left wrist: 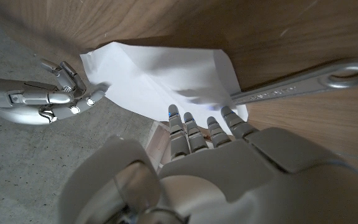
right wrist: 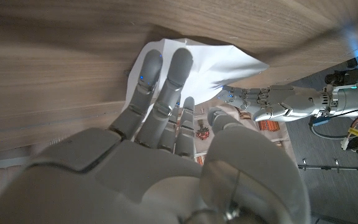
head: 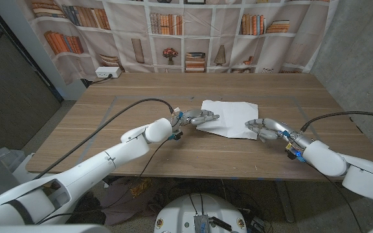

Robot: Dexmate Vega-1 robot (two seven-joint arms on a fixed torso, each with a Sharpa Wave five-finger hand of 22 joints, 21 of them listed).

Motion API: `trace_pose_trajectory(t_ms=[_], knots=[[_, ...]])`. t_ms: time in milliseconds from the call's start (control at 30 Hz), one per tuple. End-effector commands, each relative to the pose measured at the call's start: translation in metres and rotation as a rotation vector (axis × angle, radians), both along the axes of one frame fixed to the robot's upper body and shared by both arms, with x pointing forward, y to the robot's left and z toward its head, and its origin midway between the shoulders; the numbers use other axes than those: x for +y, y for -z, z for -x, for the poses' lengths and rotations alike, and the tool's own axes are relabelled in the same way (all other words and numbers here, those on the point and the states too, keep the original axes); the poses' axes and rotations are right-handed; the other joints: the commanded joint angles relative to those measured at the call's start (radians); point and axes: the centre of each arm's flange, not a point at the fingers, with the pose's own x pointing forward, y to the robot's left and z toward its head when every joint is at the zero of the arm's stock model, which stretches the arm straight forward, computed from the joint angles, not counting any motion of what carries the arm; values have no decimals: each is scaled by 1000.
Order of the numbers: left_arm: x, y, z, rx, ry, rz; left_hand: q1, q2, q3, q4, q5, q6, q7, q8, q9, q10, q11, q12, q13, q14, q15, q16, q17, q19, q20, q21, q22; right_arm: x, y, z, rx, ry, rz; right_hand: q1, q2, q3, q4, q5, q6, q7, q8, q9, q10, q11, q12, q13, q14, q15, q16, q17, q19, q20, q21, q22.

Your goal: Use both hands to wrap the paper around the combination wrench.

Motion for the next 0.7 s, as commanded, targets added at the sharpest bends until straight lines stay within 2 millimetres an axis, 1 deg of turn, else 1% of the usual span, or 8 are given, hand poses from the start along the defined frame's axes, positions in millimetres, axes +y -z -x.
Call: trace_pose_trajectory(t_ms=[33,67,100,233,333,367,600,700], knots=[[-3,-5,-12,13,16,-6,-7,-2,-4,-2,6,2,3,-3,1,7,-5,-2,1,7,-63,-3,3,6,4,-3,0,-12,-10,24,-85,33,-134,-17,-1,-20,-26,0,64,13,16,3,129,1,25,6,29,-40,32,-10,49,-156,34,-23],[-3,-5,-12,14,16,-7,-7,-2,-4,-2,6,3,3,-3,1,7,-5,-2,1,7,-63,-3,3,6,4,-3,0,-12,-10,25,-83,33,-142,-19,-1,-23,-31,0,71,13,15,2,160,6,31,6,36,-40,39,-11,63,-156,40,-29],[-3,-4,-13,16,17,-9,-7,-2,-4,-2,6,3,3,-3,1,7,-3,-2,1,7,-63,-3,3,6,4,-3,0,-12,-10,26,-76,35,-150,-20,-4,-27,-38,0,76,14,14,2,195,-1,37,6,50,-40,53,-7,74,-156,46,-37],[-4,-4,-16,23,21,-12,-8,-3,-4,-2,6,3,3,-4,1,7,-4,-3,1,8,-63,-3,3,6,3,-3,0,-15,-7,28,-40,34,-201,-23,-2,-29,-47,0,95,21,14,1,231,-3,35,5,83,-40,88,17,100,-157,56,-52],[-4,-5,-18,25,23,-13,-9,-3,-4,-2,6,3,3,-4,1,6,-4,-3,1,8,-63,-3,3,6,3,-3,0,-17,-6,28,3,38,-238,-25,-7,-31,-53,0,100,39,11,-1,251,-3,35,4,101,-39,109,34,122,-157,63,-61],[-4,-6,-19,25,25,-13,-9,-3,-4,-2,6,3,3,-5,1,7,-6,-3,1,8,-63,-4,3,6,3,-3,0,-18,-5,28,16,43,-251,-26,-10,-32,-57,-1,88,52,4,-2,257,1,32,3,108,-39,116,40,137,-157,68,-66],[-7,-7,-21,26,34,-11,-11,-3,-4,-3,7,4,3,-5,1,8,-5,-3,1,9,-63,-3,2,7,3,-3,0,-24,7,31,136,61,-338,-51,-17,-14,-51,0,56,83,-14,-7,317,9,30,0,147,-38,156,79,194,-157,73,-37],[-8,-7,-22,27,36,-12,-12,-4,-4,-3,7,3,3,-6,1,9,-5,-3,1,9,-63,-3,2,7,2,-3,0,-27,13,31,178,71,-375,-60,-21,1,-51,1,50,93,-15,-9,344,2,29,-1,161,-38,169,93,211,-158,68,-24]])
